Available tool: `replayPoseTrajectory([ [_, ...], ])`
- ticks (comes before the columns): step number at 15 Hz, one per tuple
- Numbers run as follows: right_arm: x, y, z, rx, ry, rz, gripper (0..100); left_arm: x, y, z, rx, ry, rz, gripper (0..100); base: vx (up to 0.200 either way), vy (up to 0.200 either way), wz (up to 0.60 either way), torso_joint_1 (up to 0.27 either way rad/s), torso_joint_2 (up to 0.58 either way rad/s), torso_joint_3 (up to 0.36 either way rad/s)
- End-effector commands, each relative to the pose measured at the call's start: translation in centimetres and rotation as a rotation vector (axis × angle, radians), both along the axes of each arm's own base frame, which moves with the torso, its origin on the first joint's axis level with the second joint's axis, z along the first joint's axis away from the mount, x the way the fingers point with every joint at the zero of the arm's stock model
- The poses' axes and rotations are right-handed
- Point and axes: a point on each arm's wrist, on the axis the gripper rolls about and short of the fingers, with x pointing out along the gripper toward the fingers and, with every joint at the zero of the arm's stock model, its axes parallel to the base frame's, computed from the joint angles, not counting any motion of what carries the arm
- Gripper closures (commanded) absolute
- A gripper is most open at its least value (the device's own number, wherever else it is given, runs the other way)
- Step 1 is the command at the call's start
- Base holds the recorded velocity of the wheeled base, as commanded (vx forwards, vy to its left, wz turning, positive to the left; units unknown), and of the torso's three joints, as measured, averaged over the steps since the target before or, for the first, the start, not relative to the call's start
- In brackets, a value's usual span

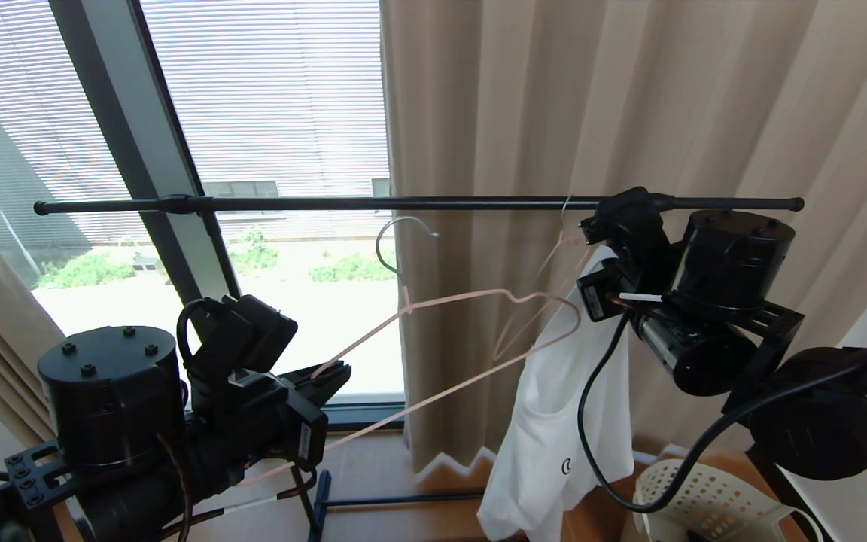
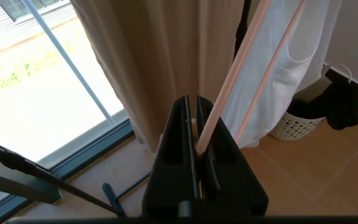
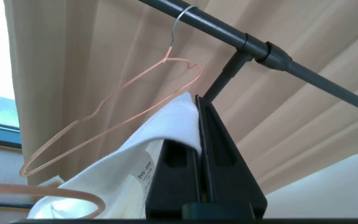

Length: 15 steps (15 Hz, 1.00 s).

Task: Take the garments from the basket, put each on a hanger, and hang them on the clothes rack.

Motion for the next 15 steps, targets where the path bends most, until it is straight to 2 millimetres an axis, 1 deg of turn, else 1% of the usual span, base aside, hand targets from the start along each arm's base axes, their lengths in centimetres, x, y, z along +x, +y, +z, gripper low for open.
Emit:
replayPoseTrajectory([
  [1, 0.0, 0.1, -0.2, -0.003, 0.004, 0.002, 100, 0.0, -0.1, -0.2, 0.004, 0.006, -0.003, 100, 0.000, 0.000, 0.00, 0.000, 0.00, 0.000],
  [5, 0.1, 0.3, -0.6, -0.004, 0.007, 0.005, 100, 0.2, -0.3, -0.7, 0.020, 0.023, -0.003, 100, 0.000, 0.000, 0.00, 0.000, 0.00, 0.000],
  [11, -0.7, 1.7, -0.6, -0.004, 0.008, 0.050, 100, 0.2, -0.3, -0.8, 0.021, 0.024, -0.003, 100, 0.000, 0.000, 0.00, 0.000, 0.00, 0.000],
  [15, -1.3, 2.4, -0.7, -0.006, 0.009, 0.048, 100, 0.2, -0.3, -0.8, 0.022, 0.025, -0.003, 100, 0.000, 0.000, 0.00, 0.000, 0.00, 0.000],
])
